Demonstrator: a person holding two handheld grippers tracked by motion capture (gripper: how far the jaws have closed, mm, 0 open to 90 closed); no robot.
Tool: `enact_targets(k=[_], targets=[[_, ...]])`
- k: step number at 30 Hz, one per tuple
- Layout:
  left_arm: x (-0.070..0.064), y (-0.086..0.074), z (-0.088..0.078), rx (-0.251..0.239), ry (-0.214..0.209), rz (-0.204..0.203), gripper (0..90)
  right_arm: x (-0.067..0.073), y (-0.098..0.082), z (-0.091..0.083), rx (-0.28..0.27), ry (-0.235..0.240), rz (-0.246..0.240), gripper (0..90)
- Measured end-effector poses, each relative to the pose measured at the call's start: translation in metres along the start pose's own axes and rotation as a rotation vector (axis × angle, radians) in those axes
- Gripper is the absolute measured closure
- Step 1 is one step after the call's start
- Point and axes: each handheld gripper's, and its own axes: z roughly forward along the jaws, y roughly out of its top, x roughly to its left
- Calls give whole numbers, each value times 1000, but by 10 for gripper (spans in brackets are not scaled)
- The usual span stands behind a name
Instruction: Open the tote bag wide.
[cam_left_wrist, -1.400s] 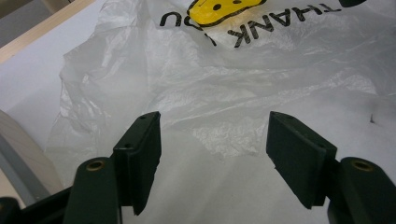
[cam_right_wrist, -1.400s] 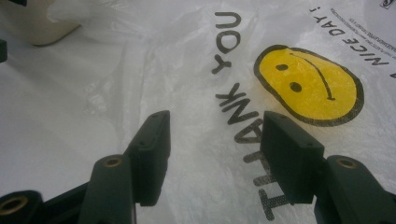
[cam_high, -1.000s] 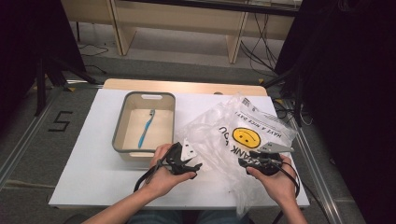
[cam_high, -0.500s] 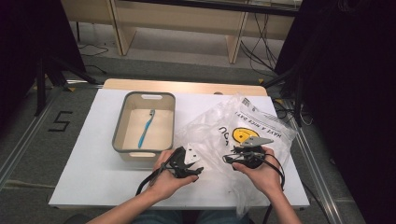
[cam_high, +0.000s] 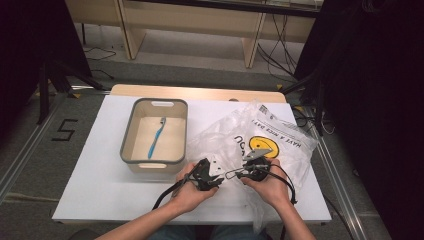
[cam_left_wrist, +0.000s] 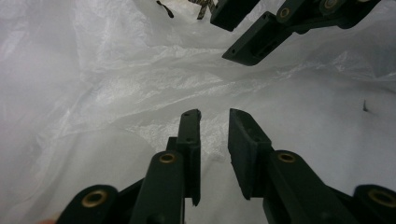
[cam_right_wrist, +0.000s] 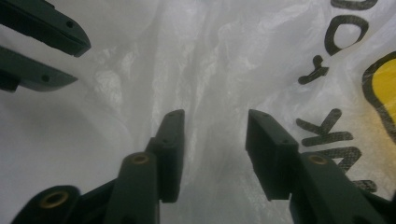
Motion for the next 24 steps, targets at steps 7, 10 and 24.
enact_targets(k=[7, 10, 24], targets=[[1, 1, 5, -3, -17, 8, 866, -2, -4, 1, 14, -16, 37, 860], [0, 1, 10, -3, -20, 16, 885, -2, -4, 0, 0, -19, 48, 900], [4, 4, 36, 6, 10, 14, 886, -8, 10, -38, -206, -107, 104, 900]])
